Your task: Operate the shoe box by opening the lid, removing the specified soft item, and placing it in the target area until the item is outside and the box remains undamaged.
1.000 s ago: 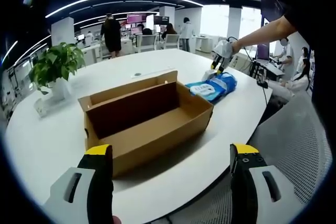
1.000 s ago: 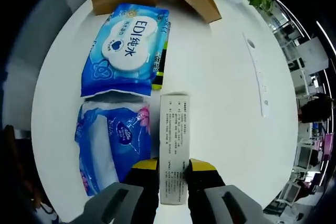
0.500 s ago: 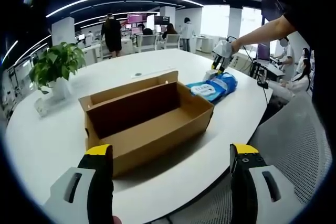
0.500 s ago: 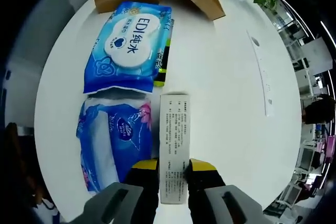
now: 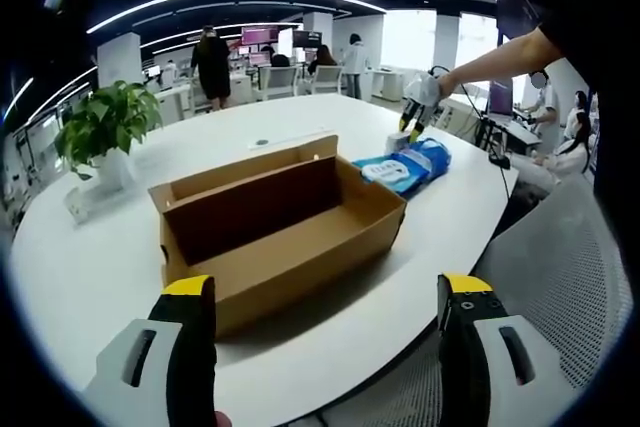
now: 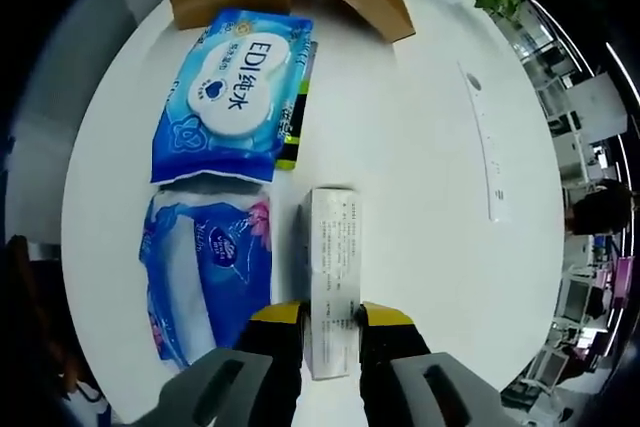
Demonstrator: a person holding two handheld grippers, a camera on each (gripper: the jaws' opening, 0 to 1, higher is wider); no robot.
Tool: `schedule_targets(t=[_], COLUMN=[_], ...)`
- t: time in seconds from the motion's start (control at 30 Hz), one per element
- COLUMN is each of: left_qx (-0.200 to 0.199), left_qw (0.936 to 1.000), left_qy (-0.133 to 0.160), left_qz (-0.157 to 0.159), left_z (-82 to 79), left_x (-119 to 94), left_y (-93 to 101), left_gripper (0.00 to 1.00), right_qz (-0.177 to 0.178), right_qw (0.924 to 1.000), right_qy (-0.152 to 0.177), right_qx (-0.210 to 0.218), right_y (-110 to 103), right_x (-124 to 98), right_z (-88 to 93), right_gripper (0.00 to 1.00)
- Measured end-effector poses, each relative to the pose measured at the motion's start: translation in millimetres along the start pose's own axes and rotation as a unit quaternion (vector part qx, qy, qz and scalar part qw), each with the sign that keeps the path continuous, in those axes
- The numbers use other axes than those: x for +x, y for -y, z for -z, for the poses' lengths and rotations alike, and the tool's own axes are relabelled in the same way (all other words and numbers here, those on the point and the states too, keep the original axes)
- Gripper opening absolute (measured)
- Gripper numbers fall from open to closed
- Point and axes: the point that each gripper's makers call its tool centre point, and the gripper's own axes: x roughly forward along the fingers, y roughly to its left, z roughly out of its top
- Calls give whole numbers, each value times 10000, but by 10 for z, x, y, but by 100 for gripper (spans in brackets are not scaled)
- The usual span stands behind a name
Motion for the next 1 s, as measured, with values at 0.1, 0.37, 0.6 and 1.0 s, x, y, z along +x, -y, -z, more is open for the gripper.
schedule_targets(t=[0.1,0.37,0.6,1.0], left_qx=[2,29,40,-16], left_qw=[10000,10000,10000,9998], left_qy=[8,27,72,160], left_qz=[0,5,25,72], left_z=[-2,-8,-25,-59], left_x=[-1,-8,-15,-29], left_y=[0,13,27,38], left_gripper=[95,95,96,96], right_qz=[16,151,235,406], right_qw=[10000,9997,9993,9967], right_qy=[9,81,144,317], right_qx=[23,151,270,620], right_y=[0,33,-2,-29], right_x=[-11,-96,-221,-408], right_z=[-7,-52,-122,-265], right_gripper=[17,19,20,25])
